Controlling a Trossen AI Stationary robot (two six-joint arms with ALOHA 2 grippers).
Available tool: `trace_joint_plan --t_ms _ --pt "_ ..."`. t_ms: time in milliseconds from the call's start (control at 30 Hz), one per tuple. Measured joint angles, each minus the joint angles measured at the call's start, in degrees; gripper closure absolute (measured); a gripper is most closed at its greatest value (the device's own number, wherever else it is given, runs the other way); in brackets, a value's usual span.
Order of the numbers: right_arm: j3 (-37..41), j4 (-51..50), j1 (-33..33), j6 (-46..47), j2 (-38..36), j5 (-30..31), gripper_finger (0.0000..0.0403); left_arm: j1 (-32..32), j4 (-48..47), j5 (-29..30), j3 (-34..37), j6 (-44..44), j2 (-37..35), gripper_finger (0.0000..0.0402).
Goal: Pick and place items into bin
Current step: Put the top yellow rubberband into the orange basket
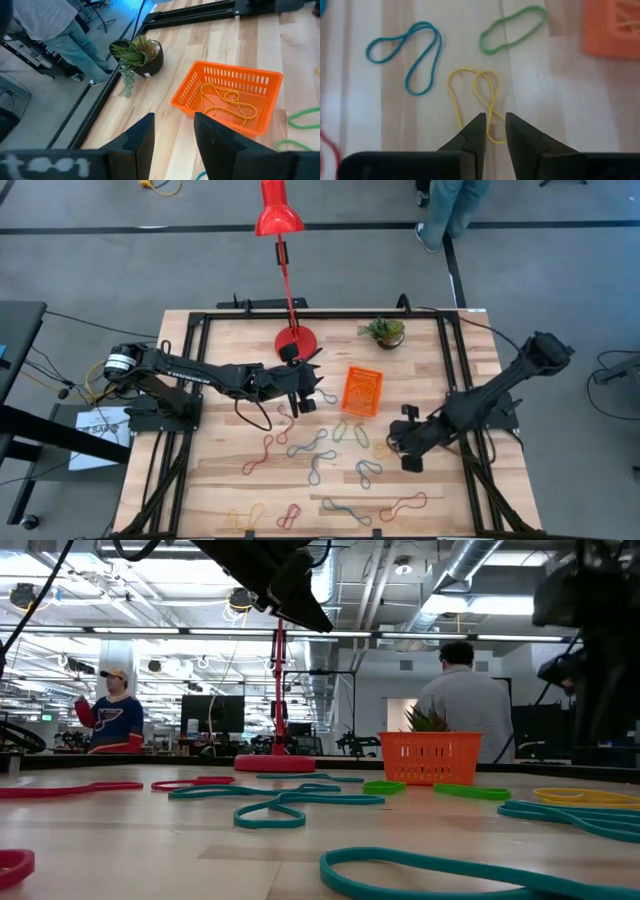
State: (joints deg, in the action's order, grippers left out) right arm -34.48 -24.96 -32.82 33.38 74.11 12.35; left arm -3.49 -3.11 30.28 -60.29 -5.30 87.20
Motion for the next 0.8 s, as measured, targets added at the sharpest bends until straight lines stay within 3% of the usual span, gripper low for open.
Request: trace_joint_plan --t_ms 367,633,800 --pt "-0.35 7.7 0.74 3.62 13.08 -0.01 0.0337 -0.02 0.07 -1.55 0.02 0.37 0.0 0.0271" --pt "-0.22 7.98 2.07 5.9 13.66 -0.05 0.0344 0.0 0.01 -1.57 0.02 -0.09 0.0 0.0271" --pt "-0.23 7.78 2.08 7.25 11.86 -0.26 0.0395 -0.02 0.02 -1.53 0.04 -0.35 0.0 0.0271"
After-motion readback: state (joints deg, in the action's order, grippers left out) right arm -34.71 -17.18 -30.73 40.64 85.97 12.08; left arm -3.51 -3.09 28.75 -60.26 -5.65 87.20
